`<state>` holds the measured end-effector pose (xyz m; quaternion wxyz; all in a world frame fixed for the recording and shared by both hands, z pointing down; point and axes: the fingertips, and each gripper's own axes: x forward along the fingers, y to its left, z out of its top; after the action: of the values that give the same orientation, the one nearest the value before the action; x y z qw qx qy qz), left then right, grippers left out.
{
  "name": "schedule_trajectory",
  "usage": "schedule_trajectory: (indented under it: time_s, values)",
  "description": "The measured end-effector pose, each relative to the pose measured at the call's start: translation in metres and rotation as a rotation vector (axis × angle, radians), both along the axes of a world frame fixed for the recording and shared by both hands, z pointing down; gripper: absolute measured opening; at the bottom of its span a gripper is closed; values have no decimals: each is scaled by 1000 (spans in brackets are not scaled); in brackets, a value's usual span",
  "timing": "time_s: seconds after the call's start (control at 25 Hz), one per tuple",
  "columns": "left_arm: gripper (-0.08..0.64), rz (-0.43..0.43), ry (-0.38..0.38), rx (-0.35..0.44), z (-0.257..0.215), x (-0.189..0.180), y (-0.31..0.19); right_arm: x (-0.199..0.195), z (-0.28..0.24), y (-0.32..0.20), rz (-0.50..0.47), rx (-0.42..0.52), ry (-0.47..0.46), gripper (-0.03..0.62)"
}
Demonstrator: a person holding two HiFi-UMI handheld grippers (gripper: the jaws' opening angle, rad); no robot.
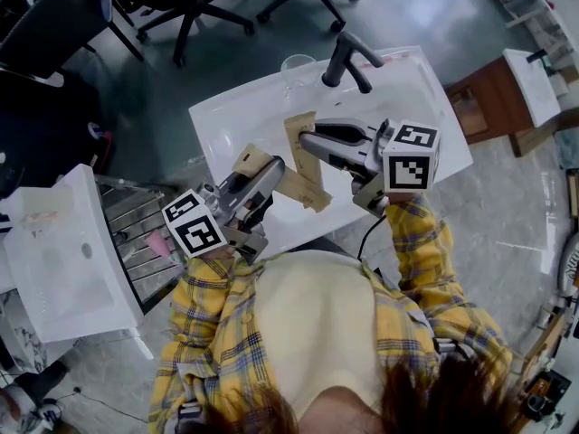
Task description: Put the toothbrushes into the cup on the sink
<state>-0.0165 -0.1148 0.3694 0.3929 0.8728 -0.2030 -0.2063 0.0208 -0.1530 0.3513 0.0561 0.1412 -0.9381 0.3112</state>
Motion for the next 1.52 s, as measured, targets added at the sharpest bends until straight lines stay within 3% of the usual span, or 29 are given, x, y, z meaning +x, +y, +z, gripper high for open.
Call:
schedule_trajectory:
  time_s: [0.28,0.6,0.96,1.52]
  values:
    - [5,-12,-3,4,-1,-1,3,15,-17,-15,74,38,-26,67]
    - [5,-53,-5,1,-1,-11,6,26,-46,-42,223,153,-32,67]
    - [5,-159,-22,6,-2,-27,-4,35,-85,-76,408,352,-47,67]
    - [5,-183,-20,-13,3,-32,-6,40,-107,-119,605,626,-58,67]
